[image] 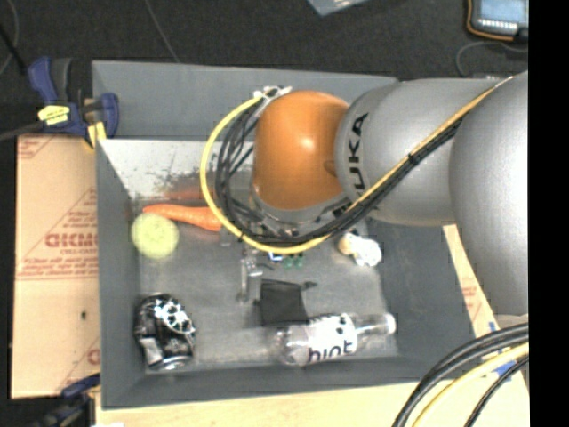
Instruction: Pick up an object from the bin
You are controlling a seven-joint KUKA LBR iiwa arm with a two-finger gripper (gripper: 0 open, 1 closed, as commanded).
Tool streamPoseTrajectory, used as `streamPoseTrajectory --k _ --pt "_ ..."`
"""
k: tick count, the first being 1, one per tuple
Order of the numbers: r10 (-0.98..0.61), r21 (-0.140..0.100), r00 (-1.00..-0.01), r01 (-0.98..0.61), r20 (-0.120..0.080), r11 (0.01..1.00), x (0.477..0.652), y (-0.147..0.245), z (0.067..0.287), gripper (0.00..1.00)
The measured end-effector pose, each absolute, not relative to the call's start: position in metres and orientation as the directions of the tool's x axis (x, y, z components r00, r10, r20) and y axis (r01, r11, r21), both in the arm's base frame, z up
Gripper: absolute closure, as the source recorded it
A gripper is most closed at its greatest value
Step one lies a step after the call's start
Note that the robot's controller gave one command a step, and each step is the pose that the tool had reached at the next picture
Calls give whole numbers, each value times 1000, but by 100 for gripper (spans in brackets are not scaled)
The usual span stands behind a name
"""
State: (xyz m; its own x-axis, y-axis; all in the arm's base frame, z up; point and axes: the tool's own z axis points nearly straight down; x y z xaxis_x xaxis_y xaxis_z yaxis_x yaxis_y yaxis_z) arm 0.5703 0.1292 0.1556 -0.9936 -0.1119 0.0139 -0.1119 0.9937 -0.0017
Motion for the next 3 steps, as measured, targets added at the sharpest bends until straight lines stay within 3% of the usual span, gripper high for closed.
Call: streamPoseTrajectory --k 1,2,3 --pt "-117 2 -993 -117 -16 993 577 115 181 0" --pt "-83 2 -997 -83 -12 997 575 110 171 0" --pt "-119 0 -993 -119 7 993 564 87 145 0"
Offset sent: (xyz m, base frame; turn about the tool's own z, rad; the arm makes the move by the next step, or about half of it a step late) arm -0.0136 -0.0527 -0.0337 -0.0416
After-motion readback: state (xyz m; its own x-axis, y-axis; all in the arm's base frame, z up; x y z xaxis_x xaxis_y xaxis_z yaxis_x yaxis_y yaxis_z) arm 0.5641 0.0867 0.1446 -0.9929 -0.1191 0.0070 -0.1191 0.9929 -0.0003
